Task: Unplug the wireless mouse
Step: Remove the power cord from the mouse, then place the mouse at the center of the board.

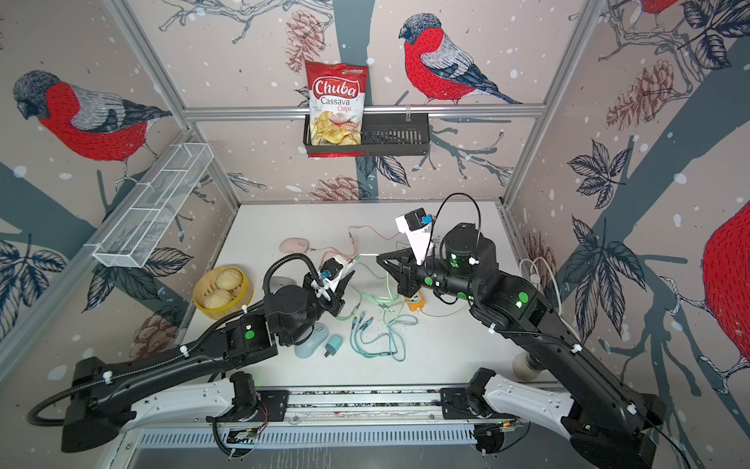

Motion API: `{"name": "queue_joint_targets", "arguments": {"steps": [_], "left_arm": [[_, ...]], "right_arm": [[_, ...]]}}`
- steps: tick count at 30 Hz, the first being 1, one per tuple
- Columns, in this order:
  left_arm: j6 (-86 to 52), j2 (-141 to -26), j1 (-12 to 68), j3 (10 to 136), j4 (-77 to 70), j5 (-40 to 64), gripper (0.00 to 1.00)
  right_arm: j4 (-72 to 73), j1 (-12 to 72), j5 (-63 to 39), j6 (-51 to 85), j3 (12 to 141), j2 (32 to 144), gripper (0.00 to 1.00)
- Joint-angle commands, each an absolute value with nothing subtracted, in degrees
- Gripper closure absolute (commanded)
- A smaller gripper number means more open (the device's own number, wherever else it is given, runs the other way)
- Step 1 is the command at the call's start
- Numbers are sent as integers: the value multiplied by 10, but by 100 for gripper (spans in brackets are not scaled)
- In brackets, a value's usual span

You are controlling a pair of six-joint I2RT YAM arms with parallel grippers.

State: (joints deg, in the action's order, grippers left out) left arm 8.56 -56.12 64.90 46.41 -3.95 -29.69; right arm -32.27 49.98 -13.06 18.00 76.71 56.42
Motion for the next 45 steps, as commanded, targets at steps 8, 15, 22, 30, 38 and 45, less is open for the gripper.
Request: {"name": "queue_joint_targets", "arguments": {"steps": [8,15,22,30,38,45], "left_arm": [[269,-533,648,439,43,-282,100],[288,-546,648,423,78,-342,100],[292,-535,648,406,68,-344,100],[113,-587,576,446,186,-419,100],[-53,-759,581,521,502,-579,100],[85,-787,563,428,466,-549,100]], "right_arm": [[-319,495,-90,159,710,532,100],[-328,468,-36,152,739,509,100],[-332,440,64,158,742,461,100],[-326,439,23,163,708,472,100],[-291,438,-10,162,670,482,100],[-303,438,-19,165,684,462,100]]}}
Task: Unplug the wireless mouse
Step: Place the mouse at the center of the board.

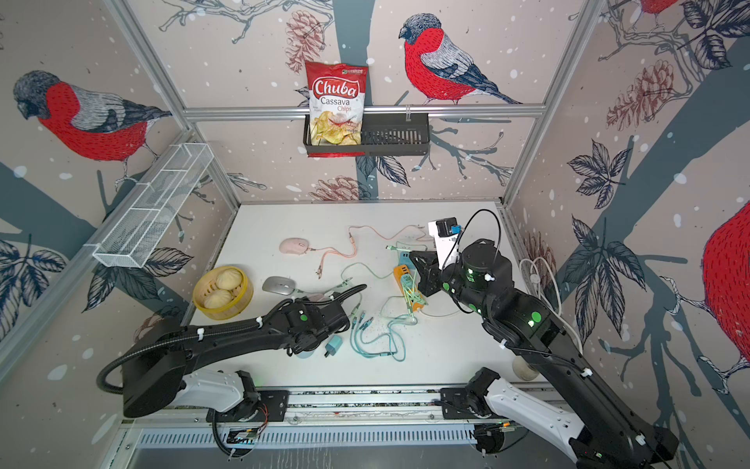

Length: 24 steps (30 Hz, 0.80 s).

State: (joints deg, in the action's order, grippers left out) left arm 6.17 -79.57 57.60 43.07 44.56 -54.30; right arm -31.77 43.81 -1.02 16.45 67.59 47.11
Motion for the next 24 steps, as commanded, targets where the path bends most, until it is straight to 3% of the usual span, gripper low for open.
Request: {"name": "queue_joint_targets", "arguments": {"steps": [1,7,10,19,24], "left_arm": [[95,-775,554,423,474,-524,100],[172,-674,472,339,445,-493,100],[185,-652,469,308,420,-504,100],[160,-749,466,325,391,-451,90],[139,-809,437,351,378,-449,99]], "right_arm": [[-306,439,-18,166,685,457,100],[-306,438,-22,174,671,436,100],[-299,438,-28,177,665,438,100],[-254,439,-60,188,640,443,100],[-238,439,-71,184,626,437,100]]}}
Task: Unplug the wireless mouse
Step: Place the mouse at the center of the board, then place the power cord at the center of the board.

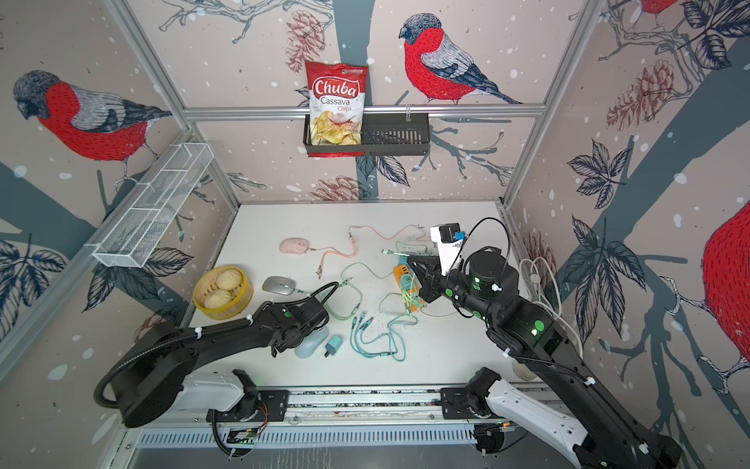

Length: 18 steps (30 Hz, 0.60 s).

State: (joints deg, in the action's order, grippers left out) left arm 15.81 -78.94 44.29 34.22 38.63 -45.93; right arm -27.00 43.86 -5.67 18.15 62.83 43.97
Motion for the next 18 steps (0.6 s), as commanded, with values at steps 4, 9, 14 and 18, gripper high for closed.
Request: {"name": "queue_joint_targets", "arguments": {"steps": [4,9,14,18], "left_arm": [[137,-850,437,356,371,-440,99],[134,-879,437,360,374,-423,86],[137,-886,437,364,387,-396,56],[139,-877,437,365,391,-386,32]], "right_arm": [[-238,439,-81,174,625,437,100],[-245,438,-78,157,633,439,100],[-246,438,-74,146,630,446,100],[-241,437,-66,142,622,448,100]]}}
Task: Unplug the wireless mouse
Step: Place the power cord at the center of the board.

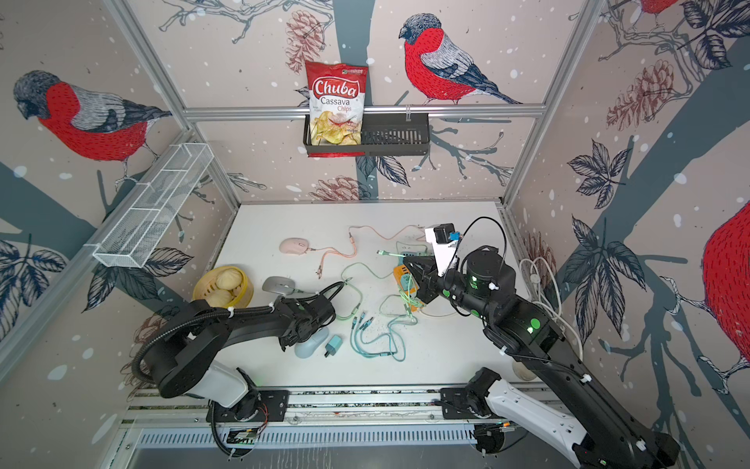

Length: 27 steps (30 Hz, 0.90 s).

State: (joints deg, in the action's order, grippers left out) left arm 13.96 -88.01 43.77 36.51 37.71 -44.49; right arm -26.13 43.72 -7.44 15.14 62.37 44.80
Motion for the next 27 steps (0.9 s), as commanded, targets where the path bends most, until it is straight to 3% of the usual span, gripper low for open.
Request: {"name": "queue_joint_targets", "arguments": {"steps": [1,4,8,18,24,27], "left_arm": [[140,-873,438,365,394,-383,25],[138,-864,441,374,405,-377,5],[99,-864,453,430,450,-401,4],[-39,-871,483,743,638,-522,4],[16,-833,497,768,441,-409,4],[39,-810,497,750,335,-313,4]], "right_arm": [[-241,437,-65,141,622,449,100],[-240,435,-63,138,627,457,100],[-242,435,-61,133,635,476,100],[-273,435,-10,138,612,545,99],[-276,372,55,198,521,541,94],[-258,337,31,209,484,541,64]]}}
